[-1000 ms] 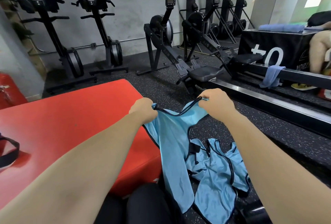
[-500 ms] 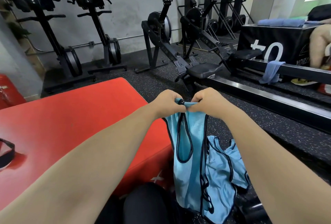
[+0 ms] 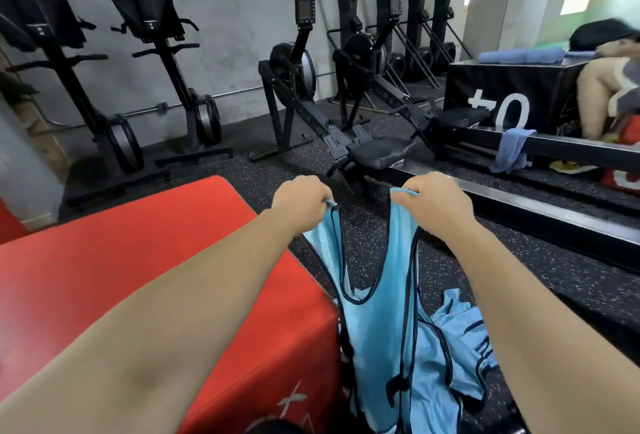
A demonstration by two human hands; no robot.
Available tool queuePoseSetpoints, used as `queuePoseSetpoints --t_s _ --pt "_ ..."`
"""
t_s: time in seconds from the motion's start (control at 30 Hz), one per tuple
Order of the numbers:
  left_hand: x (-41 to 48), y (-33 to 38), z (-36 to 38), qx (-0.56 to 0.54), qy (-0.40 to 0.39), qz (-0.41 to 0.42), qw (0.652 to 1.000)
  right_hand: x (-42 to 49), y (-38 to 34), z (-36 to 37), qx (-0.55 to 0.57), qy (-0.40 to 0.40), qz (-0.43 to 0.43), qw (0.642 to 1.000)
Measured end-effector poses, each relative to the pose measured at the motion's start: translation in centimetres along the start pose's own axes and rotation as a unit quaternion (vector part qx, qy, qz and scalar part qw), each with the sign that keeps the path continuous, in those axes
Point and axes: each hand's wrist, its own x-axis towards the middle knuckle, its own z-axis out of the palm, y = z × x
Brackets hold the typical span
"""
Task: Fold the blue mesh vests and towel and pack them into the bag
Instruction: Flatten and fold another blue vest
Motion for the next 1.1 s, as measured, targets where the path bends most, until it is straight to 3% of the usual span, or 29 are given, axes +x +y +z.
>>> queuePoseSetpoints --t_s 0.1,0.23,0.3,0.37,0.5,0.63,0.87,1.0,1.1 --pt "3.0 -0.7 -0.1 0.02 0.02 -0.051 0.998 1.7 1.4 -0.2 -0.008 0.048 0.01 0.999" --pt "7.2 -1.3 -0.4 -0.22 0.021 -0.084 0.972 4.6 1.9 -0.9 0.01 0.11 0.003 0.994" --pt "8.9 -2.0 -1.3 -0.276 0.052 -0.076 0.957 6.0 1.7 -1.2 0.043 0.134 -0.006 0.99" --pt "9.8 -3.4 -2.3 -0.274 0.071 -0.066 0.957 7.1 1.4 -1.3 0.072 0.13 -0.01 0.989" --pt "8.7 -6.4 -1.9 -0.21 -0.015 -0.054 0.976 7.8 1.2 0.2 -0.003 0.024 0.011 1.0" --pt "7.6 -7.7 -0.7 -0.242 0.035 -0.074 0.967 7.8 0.6 0.2 0.007 0.073 -0.007 0.997" --pt "8.6 -8.2 1.1 -0.249 0.029 -0.072 0.965 7.7 -0.2 1.7 -0.023 0.049 -0.006 0.999" --pt "9.9 -10.7 1.6 -0.246 0.021 -0.078 0.966 8.6 -1.1 2.7 -0.001 0.039 -0.005 0.999" --pt "11.2 -13.4 0.0 -0.251 0.058 -0.07 0.964 9.8 -2.6 2.3 0.068 0.058 -0.024 0.996"
